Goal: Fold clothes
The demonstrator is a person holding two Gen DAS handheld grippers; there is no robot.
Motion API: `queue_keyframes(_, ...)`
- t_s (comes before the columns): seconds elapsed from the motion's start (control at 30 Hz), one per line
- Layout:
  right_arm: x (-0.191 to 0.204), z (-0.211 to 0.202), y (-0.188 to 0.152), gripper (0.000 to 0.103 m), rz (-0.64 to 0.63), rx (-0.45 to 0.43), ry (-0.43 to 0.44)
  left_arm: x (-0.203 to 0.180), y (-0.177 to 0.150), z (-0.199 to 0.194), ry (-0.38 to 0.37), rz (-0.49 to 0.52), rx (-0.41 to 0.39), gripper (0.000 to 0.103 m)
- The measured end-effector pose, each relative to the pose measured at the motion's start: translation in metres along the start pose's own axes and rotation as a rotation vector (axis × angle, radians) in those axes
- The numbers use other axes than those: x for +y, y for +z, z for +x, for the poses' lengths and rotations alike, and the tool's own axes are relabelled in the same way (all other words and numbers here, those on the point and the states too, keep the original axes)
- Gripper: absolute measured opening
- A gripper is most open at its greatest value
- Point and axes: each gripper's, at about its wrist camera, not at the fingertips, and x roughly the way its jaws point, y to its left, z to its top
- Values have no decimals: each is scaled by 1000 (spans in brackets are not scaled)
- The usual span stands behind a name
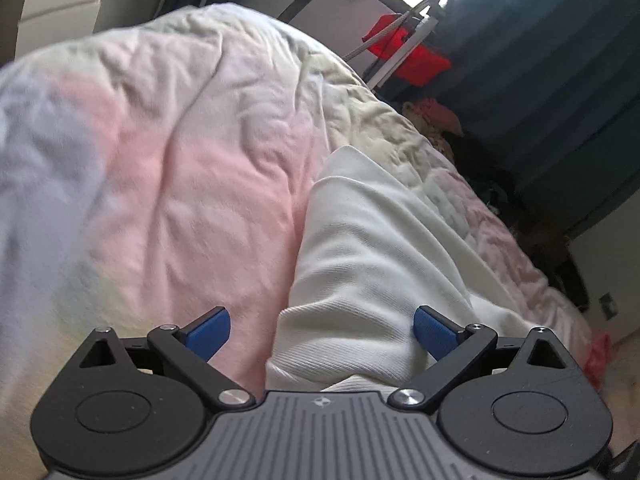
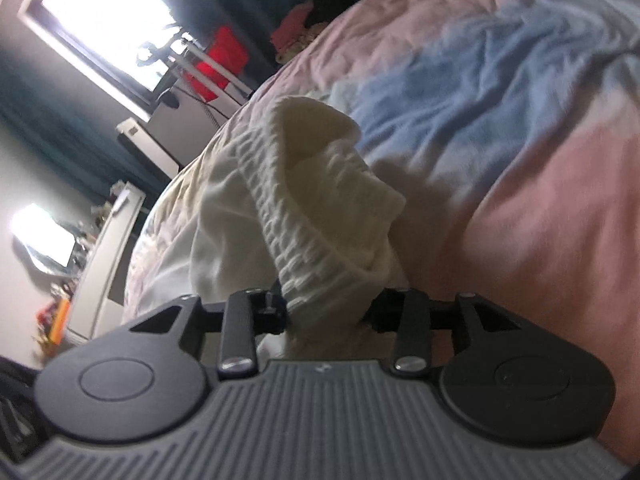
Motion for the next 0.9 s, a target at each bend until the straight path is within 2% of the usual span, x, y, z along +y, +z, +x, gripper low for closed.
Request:
queue_keyframes(0.17, 5, -4, 2, 47, -18, -11, -21, 8, -3, 2, -52, -59, 34, 97)
queue_keyframes(0.23, 4, -7, 3, 53, -4, -16, -36, 10, -4, 0, -61, -64, 37, 96)
queue_keyframes(0.3, 2, -12, 4, 74, -7, -30, -72, 11, -6, -1, -71, -69, 39, 95)
queue_keyframes(0.37, -3, -16, 4, 87, 5, -26, -91, 11, -7, -3, -80, -73, 41, 95)
queue_keyframes(0.5, -11, -11, 4, 87, 51, 10, -77, 4, -12, -3, -103, -47, 58, 95)
queue_keyframes(0.57, -15, 1, 2, 88, 73, 46, -30, -3, -15, -1, -83, -5, 58, 95)
queue_keyframes(0.63, -11, 12, 1, 88, 43, 61, -31, -5, -16, 2, -72, 18, 61, 95)
queue_keyframes(0.67, -9, 17, 1, 87, 27, 67, -31, -6, -17, 4, -71, 21, 64, 95)
queue_keyframes(0.73, -2, 16, 0, 72, -28, 54, -25, -5, -16, 7, -72, 13, 62, 91)
queue_keyframes(0.8, 5, 11, 0, 49, -70, 41, -15, -5, -16, 8, -70, 14, 58, 86)
queue_keyframes(0.87, 10, -1, -1, 39, -87, 5, 1, -9, -17, 5, -64, 38, 48, 74)
queue_keyframes(0.9, 13, -8, -1, 35, -87, -9, 13, -11, -17, 2, -64, 51, 39, 71)
